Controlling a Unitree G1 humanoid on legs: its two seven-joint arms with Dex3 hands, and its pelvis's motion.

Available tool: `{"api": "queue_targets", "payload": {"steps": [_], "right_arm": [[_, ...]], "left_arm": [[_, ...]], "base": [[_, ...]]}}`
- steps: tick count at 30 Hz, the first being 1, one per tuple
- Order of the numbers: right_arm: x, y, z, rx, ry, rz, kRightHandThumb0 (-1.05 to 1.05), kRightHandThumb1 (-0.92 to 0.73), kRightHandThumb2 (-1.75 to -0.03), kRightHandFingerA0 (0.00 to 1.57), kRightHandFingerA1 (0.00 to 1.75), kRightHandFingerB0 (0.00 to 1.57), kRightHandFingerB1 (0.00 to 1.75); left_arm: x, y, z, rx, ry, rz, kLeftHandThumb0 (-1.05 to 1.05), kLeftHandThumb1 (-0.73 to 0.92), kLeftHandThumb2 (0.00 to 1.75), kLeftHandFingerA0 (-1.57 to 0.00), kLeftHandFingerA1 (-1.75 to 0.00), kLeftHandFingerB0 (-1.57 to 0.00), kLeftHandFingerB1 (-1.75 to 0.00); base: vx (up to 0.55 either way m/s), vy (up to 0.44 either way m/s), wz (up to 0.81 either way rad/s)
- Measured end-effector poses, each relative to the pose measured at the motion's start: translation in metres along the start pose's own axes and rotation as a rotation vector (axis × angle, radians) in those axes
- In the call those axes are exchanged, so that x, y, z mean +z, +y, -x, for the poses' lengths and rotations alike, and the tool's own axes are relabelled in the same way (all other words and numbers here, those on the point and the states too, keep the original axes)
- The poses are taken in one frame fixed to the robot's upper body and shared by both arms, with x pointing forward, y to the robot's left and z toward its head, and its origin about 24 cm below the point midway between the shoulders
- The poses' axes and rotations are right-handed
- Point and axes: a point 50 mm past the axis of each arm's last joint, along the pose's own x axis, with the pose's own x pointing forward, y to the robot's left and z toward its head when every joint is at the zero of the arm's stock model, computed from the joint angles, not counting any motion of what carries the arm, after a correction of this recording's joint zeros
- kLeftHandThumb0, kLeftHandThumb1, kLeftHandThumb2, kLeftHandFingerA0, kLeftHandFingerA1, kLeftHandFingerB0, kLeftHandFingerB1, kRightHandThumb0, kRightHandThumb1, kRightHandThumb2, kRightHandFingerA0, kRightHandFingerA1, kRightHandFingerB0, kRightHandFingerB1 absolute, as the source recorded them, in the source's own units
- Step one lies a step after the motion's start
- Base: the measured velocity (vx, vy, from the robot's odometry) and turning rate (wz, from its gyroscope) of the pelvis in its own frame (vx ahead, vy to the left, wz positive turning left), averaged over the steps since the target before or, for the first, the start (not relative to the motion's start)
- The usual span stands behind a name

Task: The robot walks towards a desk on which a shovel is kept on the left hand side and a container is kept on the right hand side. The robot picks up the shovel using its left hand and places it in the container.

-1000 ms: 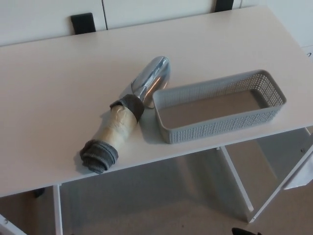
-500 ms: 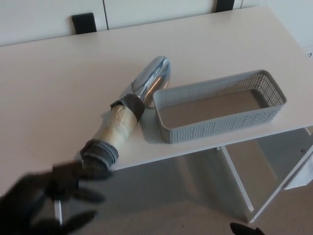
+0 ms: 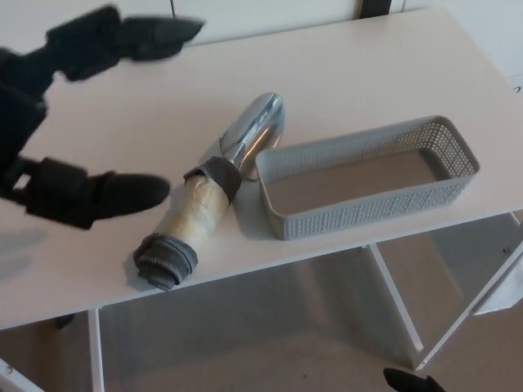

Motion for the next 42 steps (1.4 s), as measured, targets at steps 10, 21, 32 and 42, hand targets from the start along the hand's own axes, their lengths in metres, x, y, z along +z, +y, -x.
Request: {"api": "queue_targets", "payload": {"steps": [10,21,32,42], "right_arm": [[0.001,0.000,-0.001,0.000,0.000,0.001,-0.27,-0.57,-1.02,0.26,0.65,0.19,0.59],[0.000,0.000,0.000,0.002,0.004,0.005,-0.29,-0.57,-1.02,0.24,0.64,0.19,0.59],[0.000,0.000,0.000,0.004,0.003,0.011,-0.25,-0.57,-1.02,0.24,0.63,0.20,0.59],[0.002,0.000,-0.001,0.008,-0.001,0.024,-0.25,-0.57,-1.03,0.23,0.63,0.19,0.59]], "left_arm": [[-0.008,-0.027,-0.030,-0.070,0.059,-0.011,-0.75,0.44,0.80,0.00,-0.02,0.00,0.00],[-0.024,-0.075,-0.040,-0.167,0.202,0.005,-0.74,0.45,0.79,0.00,0.00,0.00,0.00],[-0.052,-0.114,-0.040,-0.212,0.421,-0.009,-0.56,0.37,0.68,0.00,0.00,0.00,-0.03],[-0.075,-0.127,-0.032,-0.182,0.619,-0.116,-0.55,0.37,0.68,0.00,0.00,0.00,-0.01]], "base": [[0.00,0.000,0.00],[0.00,0.000,0.00],[0.00,0.000,0.00],[0.00,0.000,0.00]]}}
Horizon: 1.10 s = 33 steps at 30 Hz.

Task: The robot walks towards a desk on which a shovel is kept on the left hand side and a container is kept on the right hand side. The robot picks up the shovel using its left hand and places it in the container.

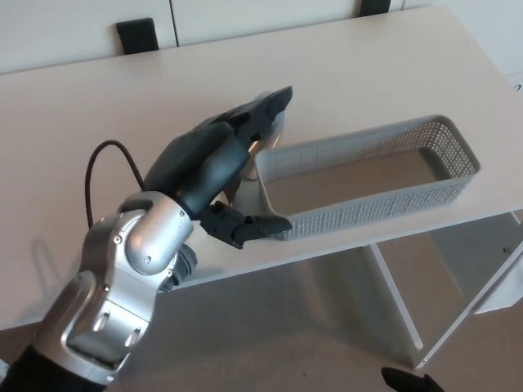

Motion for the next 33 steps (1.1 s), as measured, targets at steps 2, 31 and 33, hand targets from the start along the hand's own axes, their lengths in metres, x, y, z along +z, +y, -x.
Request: {"api": "queue_targets", "payload": {"steps": [2,31,33], "right_arm": [[0.001,0.000,0.000,0.000,-0.002,0.001,-0.26,-0.56,-1.02,0.23,0.63,0.19,0.59],[0.002,-0.007,0.003,0.022,0.003,0.090,-0.27,-0.55,-1.01,0.27,0.65,0.22,0.60],[0.003,-0.007,0.003,0.027,0.001,0.098,-0.27,-0.55,-1.01,0.27,0.65,0.22,0.60]], "left_arm": [[-0.004,-0.001,-0.001,0.016,0.034,-0.019,-0.55,0.37,0.68,0.00,0.00,0.00,-0.01],[-0.064,-0.032,0.016,0.142,0.447,-0.223,-0.58,0.38,0.70,0.00,-0.06,0.00,-0.07],[-0.070,-0.037,0.015,0.126,0.475,-0.232,-0.57,0.38,0.71,0.00,-0.09,0.00,-0.09]], "base": [[0.00,0.000,0.00],[0.00,0.000,0.00],[0.00,0.000,0.00]]}}
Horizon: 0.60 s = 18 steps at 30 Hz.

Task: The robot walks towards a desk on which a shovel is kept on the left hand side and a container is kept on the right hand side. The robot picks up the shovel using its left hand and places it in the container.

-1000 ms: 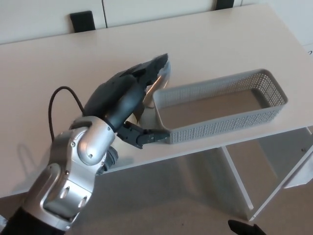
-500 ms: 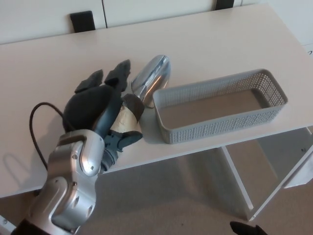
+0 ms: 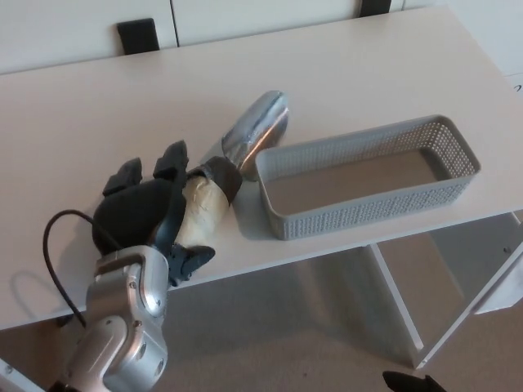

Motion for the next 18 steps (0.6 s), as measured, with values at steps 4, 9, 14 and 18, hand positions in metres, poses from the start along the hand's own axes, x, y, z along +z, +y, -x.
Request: {"api": "queue_targets", "payload": {"steps": [4,9,14,18], "right_arm": [[0.001,0.000,-0.001,0.005,0.003,0.013,-0.28,-0.54,-1.00,0.30,0.67,0.23,0.60],[0.007,0.000,-0.004,0.009,-0.012,0.026,-0.28,-0.54,-1.01,0.27,0.64,0.22,0.60],[0.011,0.000,-0.008,0.012,-0.020,0.041,-0.31,-0.54,-1.01,0.30,0.67,0.23,0.61],[0.014,0.000,-0.012,0.015,-0.028,0.049,-0.30,-0.53,-1.00,0.30,0.67,0.24,0.61]], "left_arm": [[-0.003,-0.006,-0.006,-0.022,0.030,-0.016,-0.54,0.36,0.73,0.00,-0.15,-0.01,-0.16],[0.002,-0.002,-0.021,-0.021,0.048,-0.041,-0.63,0.40,0.75,-0.08,-0.41,-0.02,-0.16],[0.008,0.004,-0.036,-0.035,0.066,-0.066,-0.55,0.50,0.77,-0.84,-0.93,-0.13,-0.38],[0.015,0.014,-0.044,-0.030,0.028,-0.048,-0.35,0.73,0.62,-0.83,-0.82,-0.46,-0.35]], "base": [[0.00,0.000,0.00],[0.00,0.000,0.00],[0.00,0.000,0.00],[0.00,0.000,0.00]]}}
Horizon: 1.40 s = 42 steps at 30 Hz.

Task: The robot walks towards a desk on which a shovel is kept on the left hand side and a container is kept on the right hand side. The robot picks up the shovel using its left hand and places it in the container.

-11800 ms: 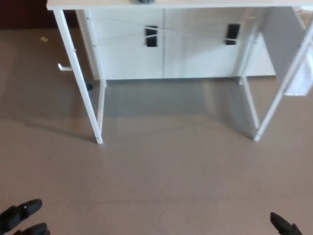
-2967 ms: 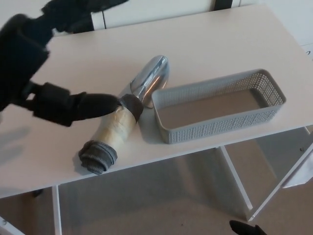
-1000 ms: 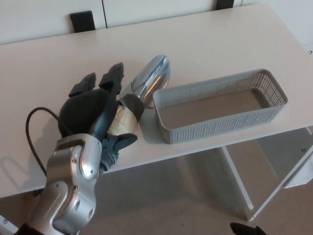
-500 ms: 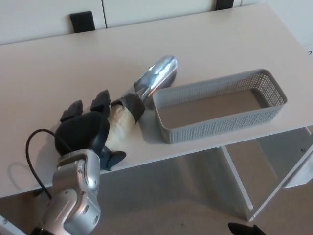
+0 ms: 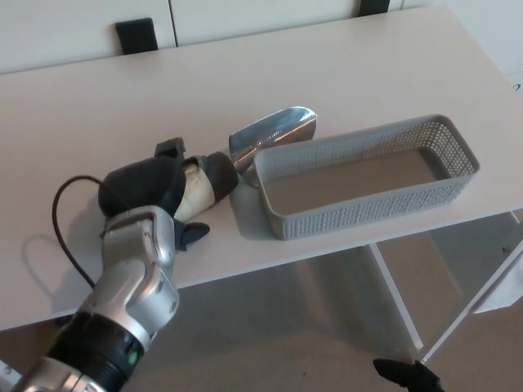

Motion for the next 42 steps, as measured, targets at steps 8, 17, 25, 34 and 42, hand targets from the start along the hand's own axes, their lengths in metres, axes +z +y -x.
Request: {"api": "queue_targets", "payload": {"steps": [8,17,25,34,42], "right_arm": [[0.005,-0.001,-0.005,0.003,-0.010,0.006,-0.31,-0.54,-1.00,0.30,0.66,0.25,0.61],[0.009,-0.003,-0.008,0.002,-0.020,0.013,-0.30,-0.54,-1.00,0.30,0.66,0.26,0.61],[0.009,-0.002,-0.008,0.003,-0.021,0.014,-0.30,-0.54,-1.00,0.32,0.67,0.27,0.62],[0.009,-0.002,-0.008,0.003,-0.017,0.014,-0.32,-0.54,-1.00,0.35,0.69,0.26,0.62],[0.010,-0.003,-0.007,0.004,-0.015,0.018,-0.31,-0.54,-0.99,0.32,0.68,0.26,0.61]], "left_arm": [[0.001,0.014,-0.012,-0.084,-0.044,0.108,-0.15,0.84,0.64,-1.12,-1.14,-0.87,-0.97],[-0.020,0.022,-0.023,-0.173,-0.048,0.294,-0.17,0.84,0.65,-1.09,-1.28,-0.68,-1.01],[-0.031,0.020,-0.024,-0.215,-0.025,0.560,-0.28,0.76,0.64,-0.98,-1.38,-0.75,-1.06],[-0.031,0.011,-0.021,-0.240,-0.011,0.900,-0.20,0.74,0.73,-0.92,-1.56,-0.68,-1.14],[-0.022,0.027,-0.015,-0.170,-0.089,1.146,-0.18,0.80,0.68,-0.89,-1.64,-0.62,-1.09]], "base": [[0.00,0.000,0.00],[0.00,0.000,0.00],[0.00,0.000,0.00],[0.00,0.000,0.00],[0.00,0.000,0.00]]}}
